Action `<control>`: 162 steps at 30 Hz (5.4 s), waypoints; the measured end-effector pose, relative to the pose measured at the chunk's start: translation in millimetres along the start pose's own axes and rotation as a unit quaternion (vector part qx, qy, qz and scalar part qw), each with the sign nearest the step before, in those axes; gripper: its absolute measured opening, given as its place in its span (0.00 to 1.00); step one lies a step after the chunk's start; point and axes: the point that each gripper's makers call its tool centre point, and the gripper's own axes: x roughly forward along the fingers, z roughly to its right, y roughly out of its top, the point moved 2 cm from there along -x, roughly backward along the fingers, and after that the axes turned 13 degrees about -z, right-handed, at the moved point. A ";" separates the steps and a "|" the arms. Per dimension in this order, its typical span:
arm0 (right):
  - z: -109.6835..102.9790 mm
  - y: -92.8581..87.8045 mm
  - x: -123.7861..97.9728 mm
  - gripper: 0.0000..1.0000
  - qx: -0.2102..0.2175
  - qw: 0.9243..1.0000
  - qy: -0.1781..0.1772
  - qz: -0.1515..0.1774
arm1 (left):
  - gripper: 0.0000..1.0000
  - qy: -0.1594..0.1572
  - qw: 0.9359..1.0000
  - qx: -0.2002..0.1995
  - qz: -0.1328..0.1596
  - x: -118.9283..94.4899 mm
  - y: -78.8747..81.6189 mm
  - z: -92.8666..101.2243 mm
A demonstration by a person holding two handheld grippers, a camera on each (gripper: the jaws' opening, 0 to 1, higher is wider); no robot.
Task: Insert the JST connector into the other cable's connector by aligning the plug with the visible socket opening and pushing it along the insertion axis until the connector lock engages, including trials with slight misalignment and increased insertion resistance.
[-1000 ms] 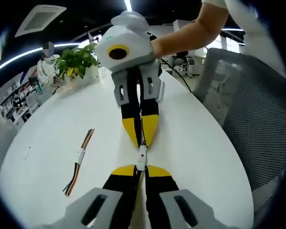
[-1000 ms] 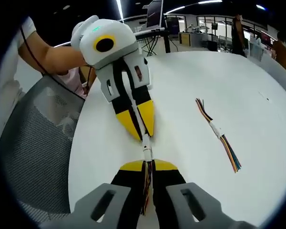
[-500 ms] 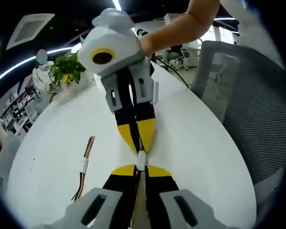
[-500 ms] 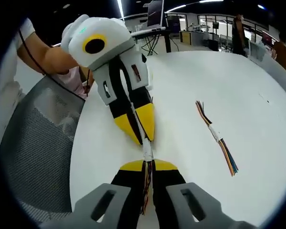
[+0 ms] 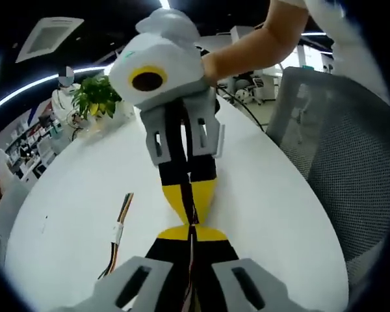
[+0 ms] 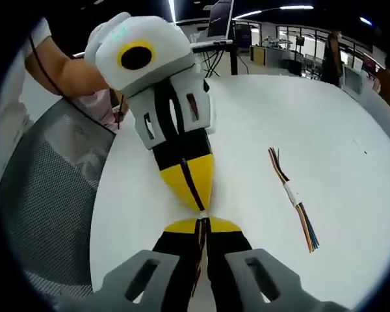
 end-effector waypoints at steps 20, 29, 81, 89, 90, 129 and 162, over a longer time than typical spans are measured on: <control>-3.1 2.3 -13.5 0.01 0.092 0.993 0.059 0.051 | 0.00 -0.005 1.000 -0.010 -0.010 -2.3 -13.7 -1.2; -4.2 3.4 -8.7 0.00 0.094 0.992 0.061 0.050 | 0.00 -0.013 1.000 -0.019 0.016 -3.4 -2.8 -2.4; 40.9 5.7 -19.3 0.00 0.189 0.971 0.099 0.108 | 0.00 0.014 0.998 -0.033 -0.047 17.0 -24.0 -37.7; 68.8 4.4 -12.0 0.00 0.189 0.971 0.109 0.099 | 0.06 0.029 0.997 -0.060 -0.039 21.8 -28.0 -57.2; 69.7 3.0 -10.3 0.00 0.188 0.971 0.110 0.094 | 0.08 0.028 0.997 -0.070 -0.031 21.6 -27.0 -58.5; 102.1 3.3 -7.1 0.15 0.096 0.992 0.033 0.075 | 0.08 0.064 0.992 -0.105 0.011 19.7 -22.4 -80.4; 82.8 5.4 4.9 0.05 -0.090 0.993 -0.054 0.048 | 0.08 0.083 0.988 -0.133 -0.003 4.3 -44.8 -72.8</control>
